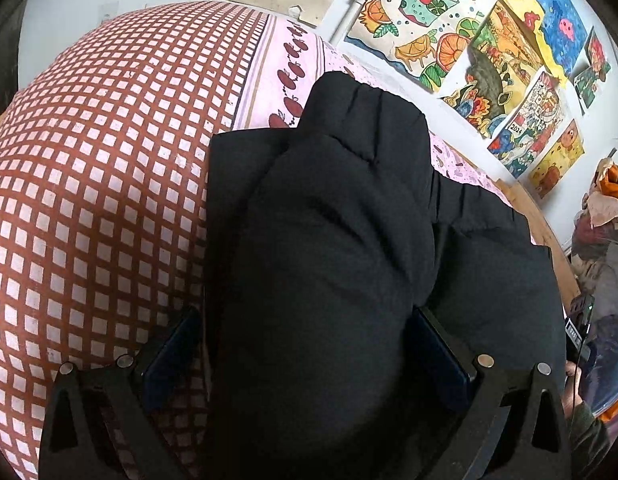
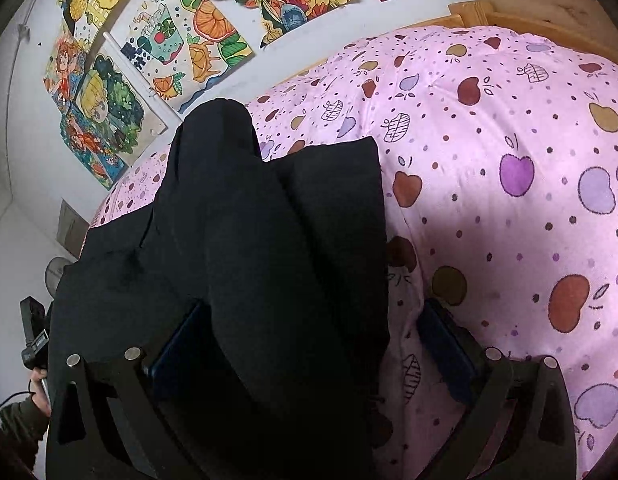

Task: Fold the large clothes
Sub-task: 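Grasp the folded jacket with both grippers and lift it, then hold the black jacket bundle up with both grippers and fold it over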

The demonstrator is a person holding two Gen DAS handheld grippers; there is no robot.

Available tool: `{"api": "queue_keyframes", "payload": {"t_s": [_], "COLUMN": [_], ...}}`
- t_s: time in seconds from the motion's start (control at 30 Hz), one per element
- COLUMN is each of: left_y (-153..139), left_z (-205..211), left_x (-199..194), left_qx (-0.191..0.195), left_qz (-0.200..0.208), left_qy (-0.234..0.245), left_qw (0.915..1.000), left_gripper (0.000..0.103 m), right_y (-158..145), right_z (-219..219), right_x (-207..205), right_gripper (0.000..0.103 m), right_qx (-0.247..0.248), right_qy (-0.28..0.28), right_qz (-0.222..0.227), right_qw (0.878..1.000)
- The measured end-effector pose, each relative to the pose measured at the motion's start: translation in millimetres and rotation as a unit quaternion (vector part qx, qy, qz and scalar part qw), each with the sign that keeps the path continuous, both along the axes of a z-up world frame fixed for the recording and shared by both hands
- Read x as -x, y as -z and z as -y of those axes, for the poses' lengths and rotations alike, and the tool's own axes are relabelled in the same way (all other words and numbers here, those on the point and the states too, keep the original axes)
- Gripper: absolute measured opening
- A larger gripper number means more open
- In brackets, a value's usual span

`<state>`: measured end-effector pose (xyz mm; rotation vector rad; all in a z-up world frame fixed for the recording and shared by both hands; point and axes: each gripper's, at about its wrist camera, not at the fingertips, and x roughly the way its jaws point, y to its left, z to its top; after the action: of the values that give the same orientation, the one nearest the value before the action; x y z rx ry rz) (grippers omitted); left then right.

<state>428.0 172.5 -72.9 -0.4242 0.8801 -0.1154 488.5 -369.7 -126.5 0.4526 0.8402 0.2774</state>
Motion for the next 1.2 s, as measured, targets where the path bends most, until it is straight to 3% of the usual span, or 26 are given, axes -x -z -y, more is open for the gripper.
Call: {"api": "queue_keyframes", "payload": {"t_s": [0.63, 1.03, 1.1, 1.2], "left_y": [11, 3, 2, -1], "left_z": [-14, -6, -7, -7], "left_x": [-8, -17, -19, -23], "left_qx": [0.046, 0.038, 0.043, 0.054], "left_qz": [-0.013, -0.04, -0.046, -0.058], "left_qy": [0.028, 0.03, 0.03, 0.029], "left_qw": [0.9985, 0.998, 0.9976, 0.9965], "left_gripper": [0.103, 0.103, 0.101, 0.087], "right_y": [-2, -11, -14, -16], "right_z": [-3, -13, -15, -18], "right_x": [-1, -6, -4, 1], "right_gripper": [0.102, 0.102, 0.102, 0.102], "right_qx": [-0.037, 0.013, 0.015, 0.021], "right_qy": [-0.035, -0.026, -0.022, -0.02], "right_qz": [0.0, -0.028, -0.031, -0.03], "right_qw": [0.999, 0.999, 0.999, 0.999]}}
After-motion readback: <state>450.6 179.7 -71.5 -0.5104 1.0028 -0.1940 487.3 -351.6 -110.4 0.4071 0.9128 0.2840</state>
